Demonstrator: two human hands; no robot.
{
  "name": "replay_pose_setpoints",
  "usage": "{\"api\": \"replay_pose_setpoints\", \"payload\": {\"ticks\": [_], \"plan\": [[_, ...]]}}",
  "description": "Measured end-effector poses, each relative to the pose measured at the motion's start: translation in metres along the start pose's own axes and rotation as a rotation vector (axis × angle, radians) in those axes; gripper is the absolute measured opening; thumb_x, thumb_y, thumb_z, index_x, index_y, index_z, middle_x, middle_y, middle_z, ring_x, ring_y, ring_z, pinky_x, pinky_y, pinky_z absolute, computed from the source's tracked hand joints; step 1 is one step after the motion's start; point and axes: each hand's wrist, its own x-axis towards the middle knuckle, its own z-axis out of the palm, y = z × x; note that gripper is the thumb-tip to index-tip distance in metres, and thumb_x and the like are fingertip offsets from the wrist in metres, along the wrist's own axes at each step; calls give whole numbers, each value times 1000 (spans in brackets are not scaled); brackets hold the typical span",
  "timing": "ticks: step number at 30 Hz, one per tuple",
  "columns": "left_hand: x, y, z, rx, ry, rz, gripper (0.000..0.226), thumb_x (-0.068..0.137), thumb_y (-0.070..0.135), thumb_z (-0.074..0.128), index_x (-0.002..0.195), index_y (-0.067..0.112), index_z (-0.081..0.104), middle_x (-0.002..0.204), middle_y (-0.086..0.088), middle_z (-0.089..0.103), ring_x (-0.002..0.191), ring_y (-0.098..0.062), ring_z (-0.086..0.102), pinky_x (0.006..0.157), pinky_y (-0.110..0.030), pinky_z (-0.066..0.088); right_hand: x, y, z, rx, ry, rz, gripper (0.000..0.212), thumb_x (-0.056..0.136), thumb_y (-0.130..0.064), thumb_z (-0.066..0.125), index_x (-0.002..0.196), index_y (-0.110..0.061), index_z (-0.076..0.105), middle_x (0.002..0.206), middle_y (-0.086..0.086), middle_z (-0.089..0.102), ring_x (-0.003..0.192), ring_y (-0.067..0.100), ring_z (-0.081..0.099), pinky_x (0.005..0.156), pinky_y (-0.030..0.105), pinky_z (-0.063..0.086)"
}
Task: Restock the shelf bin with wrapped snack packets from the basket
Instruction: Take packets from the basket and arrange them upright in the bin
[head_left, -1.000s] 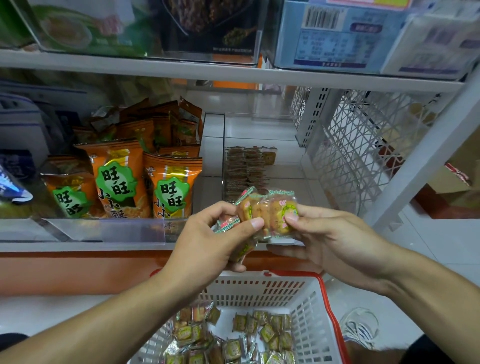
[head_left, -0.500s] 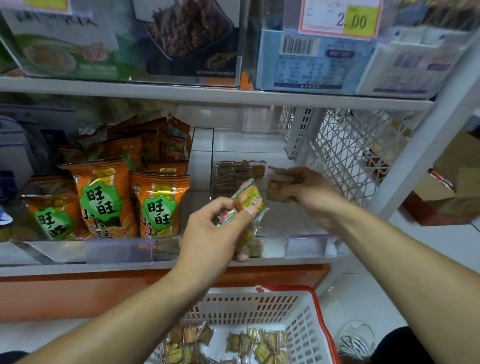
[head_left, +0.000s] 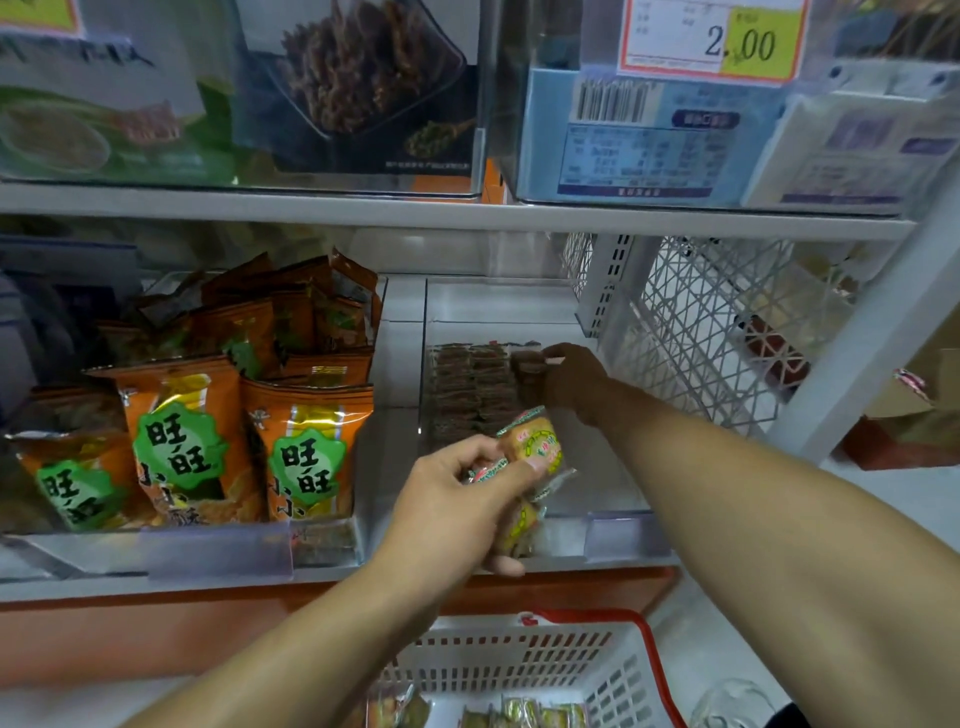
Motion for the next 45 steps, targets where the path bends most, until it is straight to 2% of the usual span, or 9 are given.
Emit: {"api": "replay_pose_setpoints", "payload": {"ticks": [3, 8, 13, 19, 23, 29, 34, 38, 45], "plan": [[1, 3, -1, -18, -36, -44, 31, 83, 33, 80, 94, 6, 69, 69, -4, 61, 58, -15, 64, 49, -32, 57, 3, 1, 5, -85, 58, -40, 63, 91, 4, 58, 148, -9, 37, 142, 18, 49, 111, 25, 53, 83, 25, 40], [0, 6, -1, -5, -55, -53, 31, 85, 32, 79, 94, 4, 68, 72, -4, 63, 59, -12, 65, 48, -31, 57, 0, 1, 15, -143, 84, -82, 65, 86, 3, 66, 145, -10, 42, 134, 25, 54, 101, 24, 51, 76, 29, 42], [-4, 9, -2, -7, -51, -39, 27, 87, 30, 78, 99, 6, 72, 75, -3, 67, 62, -11, 68, 49, -32, 59, -10, -4, 6, -172, 106, -119, 60, 93, -13, 67, 148, -11, 42, 147, 17, 48, 127, 32, 53, 105, 34, 46], [-12, 10, -8, -50, -64, -16, 26, 84, 34, 79, 96, 12, 76, 75, 0, 68, 62, -11, 67, 51, -32, 59, -85, -42, -16, -34, 17, -306, 15, 93, -20, 69, 106, -12, 72, 95, 5, 74, 82, 24, 70, 69, 32, 60], [-15, 11, -12, -95, -92, -36, 28, 81, 41, 79, 97, 18, 78, 80, 0, 71, 64, -8, 68, 53, -31, 59, -162, -49, -40, 28, -414, -208, 49, 87, -58, 64, 103, -13, 76, 77, -3, 71, 63, 10, 63, 52, 22, 51], [-21, 16, -16, -204, -111, -144, 46, 71, 60, 73, 94, 21, 77, 88, -4, 78, 74, -13, 75, 53, -29, 59, -201, -27, -38, 284, -447, -248, 30, 81, -6, 73, 110, -15, 69, 84, 1, 73, 69, 8, 69, 59, 21, 56], [-24, 22, -13, -331, -24, -256, 61, 84, 70, 59, 102, 14, 76, 84, -10, 79, 67, -18, 76, 56, -33, 61, -205, -14, -45, 486, -370, -156, 40, 74, -9, 75, 113, -11, 66, 99, 9, 77, 79, 15, 73, 62, 24, 56], [-26, 22, -13, -349, 9, -259, 62, 93, 67, 50, 100, 12, 76, 91, -16, 79, 74, -27, 78, 55, -37, 62, -217, -8, -41, 146, -485, -381, 36, 82, -17, 75, 118, -16, 71, 104, 13, 74, 88, 12, 67, 70, 22, 52], [-31, 18, -11, -354, -2, -260, 47, 108, 43, 41, 111, 9, 74, 104, -25, 76, 84, -35, 76, 64, -48, 63, -227, -4, -31, -458, -225, -608, 44, 85, -33, 79, 126, -43, 66, 99, -8, 56, 92, 3, 58, 87, 22, 45]]}}
